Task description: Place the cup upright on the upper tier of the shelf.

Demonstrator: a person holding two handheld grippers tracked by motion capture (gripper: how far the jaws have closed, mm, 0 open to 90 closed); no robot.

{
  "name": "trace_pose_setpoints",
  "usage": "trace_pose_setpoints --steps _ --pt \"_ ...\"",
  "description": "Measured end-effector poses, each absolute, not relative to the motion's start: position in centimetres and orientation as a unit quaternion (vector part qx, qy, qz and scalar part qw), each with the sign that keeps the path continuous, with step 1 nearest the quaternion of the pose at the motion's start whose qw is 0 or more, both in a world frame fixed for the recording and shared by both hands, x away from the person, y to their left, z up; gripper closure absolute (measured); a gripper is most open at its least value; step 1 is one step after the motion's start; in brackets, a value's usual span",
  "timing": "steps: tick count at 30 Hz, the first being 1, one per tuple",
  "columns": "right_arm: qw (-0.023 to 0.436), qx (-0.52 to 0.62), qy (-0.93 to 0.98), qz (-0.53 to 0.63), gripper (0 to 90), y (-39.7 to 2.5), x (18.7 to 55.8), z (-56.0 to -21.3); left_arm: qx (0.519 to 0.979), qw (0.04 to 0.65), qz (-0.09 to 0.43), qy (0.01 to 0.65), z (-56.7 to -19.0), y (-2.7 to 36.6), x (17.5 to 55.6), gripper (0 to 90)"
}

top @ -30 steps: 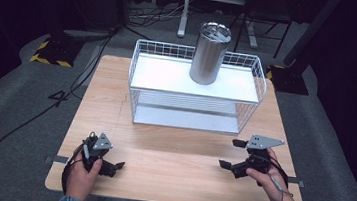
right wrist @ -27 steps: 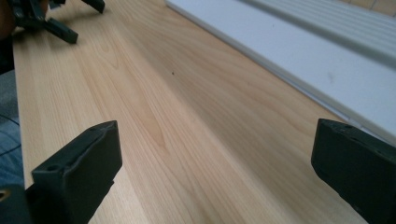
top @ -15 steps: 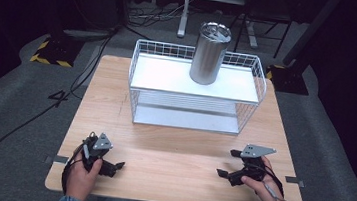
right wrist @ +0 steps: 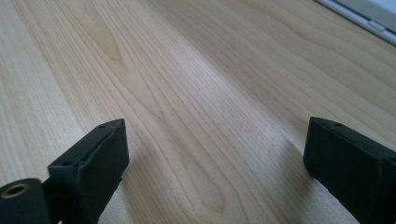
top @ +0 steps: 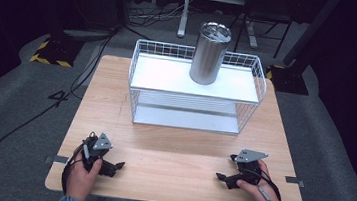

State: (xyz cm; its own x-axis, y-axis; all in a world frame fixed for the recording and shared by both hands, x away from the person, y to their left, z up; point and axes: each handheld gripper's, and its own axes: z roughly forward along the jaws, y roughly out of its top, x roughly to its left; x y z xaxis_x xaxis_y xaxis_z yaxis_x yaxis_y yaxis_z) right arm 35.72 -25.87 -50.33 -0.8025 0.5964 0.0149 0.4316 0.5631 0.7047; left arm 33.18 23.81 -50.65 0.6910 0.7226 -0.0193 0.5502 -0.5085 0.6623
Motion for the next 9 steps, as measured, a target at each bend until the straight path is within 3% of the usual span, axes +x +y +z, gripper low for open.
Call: trace_pose_setpoints --steps 9 --pt "0.126 0.295 0.873 0.368 3.6 -25.6 35.54 -50.67 0.858 0.329 0.131 0.371 -50.65 23.81 33.17 0.0"
